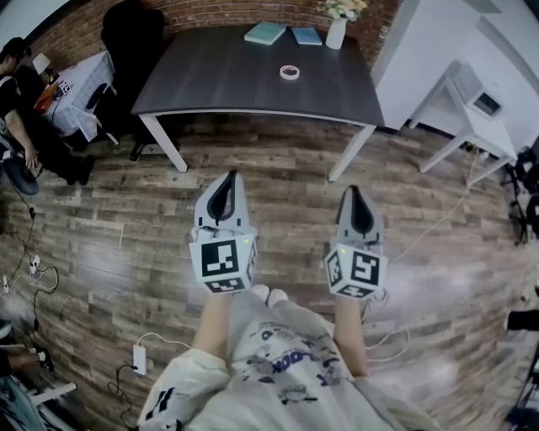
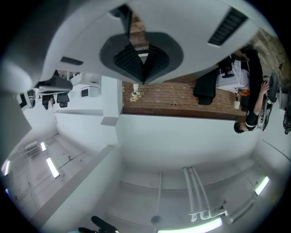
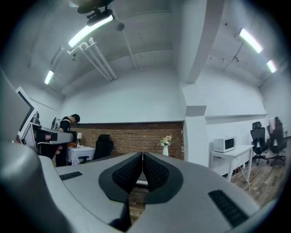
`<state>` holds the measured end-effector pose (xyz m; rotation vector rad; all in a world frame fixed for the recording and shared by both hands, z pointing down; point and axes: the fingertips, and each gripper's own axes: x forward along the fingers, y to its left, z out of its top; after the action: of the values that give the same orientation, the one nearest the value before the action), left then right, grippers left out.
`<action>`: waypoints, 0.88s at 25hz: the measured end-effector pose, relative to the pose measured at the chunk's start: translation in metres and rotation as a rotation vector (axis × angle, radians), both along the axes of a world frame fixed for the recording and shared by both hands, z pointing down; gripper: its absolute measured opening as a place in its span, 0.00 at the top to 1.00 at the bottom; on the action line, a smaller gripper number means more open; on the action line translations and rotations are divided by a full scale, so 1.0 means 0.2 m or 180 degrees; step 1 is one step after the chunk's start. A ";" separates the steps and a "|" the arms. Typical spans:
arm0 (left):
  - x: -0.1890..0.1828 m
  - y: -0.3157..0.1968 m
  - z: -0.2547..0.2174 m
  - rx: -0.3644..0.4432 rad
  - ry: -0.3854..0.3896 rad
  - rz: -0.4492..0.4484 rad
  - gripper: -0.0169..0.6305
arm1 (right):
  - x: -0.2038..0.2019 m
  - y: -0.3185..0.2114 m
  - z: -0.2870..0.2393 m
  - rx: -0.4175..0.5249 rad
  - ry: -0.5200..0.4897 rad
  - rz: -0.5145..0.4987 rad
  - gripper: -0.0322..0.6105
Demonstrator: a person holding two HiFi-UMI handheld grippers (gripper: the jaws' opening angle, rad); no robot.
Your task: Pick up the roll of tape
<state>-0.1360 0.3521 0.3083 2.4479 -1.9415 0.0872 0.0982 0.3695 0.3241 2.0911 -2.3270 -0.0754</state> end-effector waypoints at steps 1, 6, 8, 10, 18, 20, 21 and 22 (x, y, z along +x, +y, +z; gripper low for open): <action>0.01 -0.01 0.01 -0.0006 -0.0004 -0.0013 0.97 | 0.01 -0.01 0.00 0.0008 0.0001 -0.0006 0.94; 0.05 -0.03 0.04 -0.0010 -0.0006 -0.0075 0.97 | 0.07 -0.05 0.01 0.0053 0.0018 -0.0057 0.94; 0.06 -0.04 0.06 -0.0034 -0.0003 -0.0107 0.97 | 0.09 -0.06 0.02 0.0063 0.0017 -0.0080 0.94; 0.07 -0.05 0.08 -0.0095 0.0039 -0.0135 0.97 | 0.11 -0.09 0.01 0.0088 0.0012 -0.0101 0.94; 0.10 -0.20 0.10 -0.0146 0.0049 -0.0191 0.97 | 0.17 -0.25 0.04 0.0023 -0.0047 -0.0087 0.94; 0.11 -0.27 0.12 -0.0166 0.0048 -0.0191 0.97 | 0.17 -0.32 0.05 0.0019 -0.0043 -0.0092 0.94; 0.11 -0.31 0.13 -0.0178 0.0056 -0.0182 0.97 | 0.18 -0.35 0.05 0.0022 -0.0040 -0.0090 0.94; 0.12 -0.35 0.14 -0.0189 0.0066 -0.0170 0.97 | 0.18 -0.39 0.06 0.0024 -0.0037 -0.0084 0.94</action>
<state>-0.1122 0.2816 0.3367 2.3492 -1.9647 0.1166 0.1341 0.2909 0.3357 2.0701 -2.3648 -0.0727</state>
